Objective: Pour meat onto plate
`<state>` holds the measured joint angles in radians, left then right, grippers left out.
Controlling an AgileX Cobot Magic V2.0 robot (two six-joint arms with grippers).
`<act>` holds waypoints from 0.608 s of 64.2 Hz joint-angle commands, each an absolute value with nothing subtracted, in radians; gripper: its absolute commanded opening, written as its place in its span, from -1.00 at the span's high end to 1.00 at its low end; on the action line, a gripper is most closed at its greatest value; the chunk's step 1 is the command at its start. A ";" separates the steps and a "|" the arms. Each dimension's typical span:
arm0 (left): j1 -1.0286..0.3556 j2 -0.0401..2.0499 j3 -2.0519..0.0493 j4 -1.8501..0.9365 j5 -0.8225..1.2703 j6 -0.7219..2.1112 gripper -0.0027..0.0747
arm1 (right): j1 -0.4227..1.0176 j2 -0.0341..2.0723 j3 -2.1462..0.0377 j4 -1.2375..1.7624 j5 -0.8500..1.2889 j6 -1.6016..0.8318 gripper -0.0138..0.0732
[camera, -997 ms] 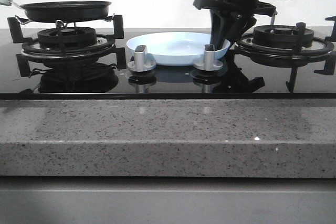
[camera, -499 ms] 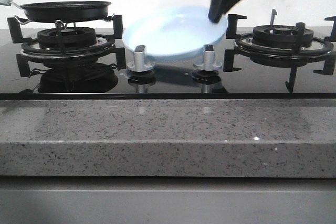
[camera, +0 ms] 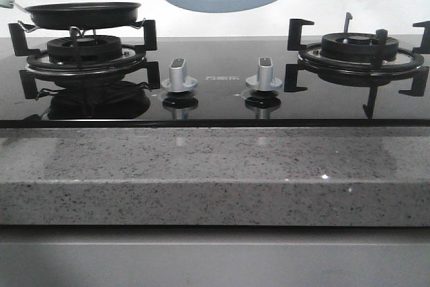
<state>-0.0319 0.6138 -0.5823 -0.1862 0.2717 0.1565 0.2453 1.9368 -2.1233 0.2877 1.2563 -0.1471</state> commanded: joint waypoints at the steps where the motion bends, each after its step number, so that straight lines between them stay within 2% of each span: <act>1: -0.029 0.619 -0.619 -0.200 0.186 0.151 -0.01 | 0.255 1.812 -1.989 0.362 1.205 -0.192 0.82; 17: -0.029 0.619 -0.619 -0.200 0.186 0.151 -0.01 | 0.306 1.622 -1.543 0.366 0.905 -0.194 0.82; 25: -0.029 0.619 -0.619 -0.200 0.186 0.151 -0.01 | 0.320 1.574 -1.446 0.366 0.834 -0.194 0.82; 39: -0.029 0.619 -0.619 -0.200 0.186 0.151 -0.01 | 0.320 1.572 -1.440 0.366 0.834 -0.194 0.82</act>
<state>-0.0319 0.6138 -0.5823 -0.1862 0.2712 0.1565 0.3200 1.6234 -1.4177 0.3316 0.8870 -0.1815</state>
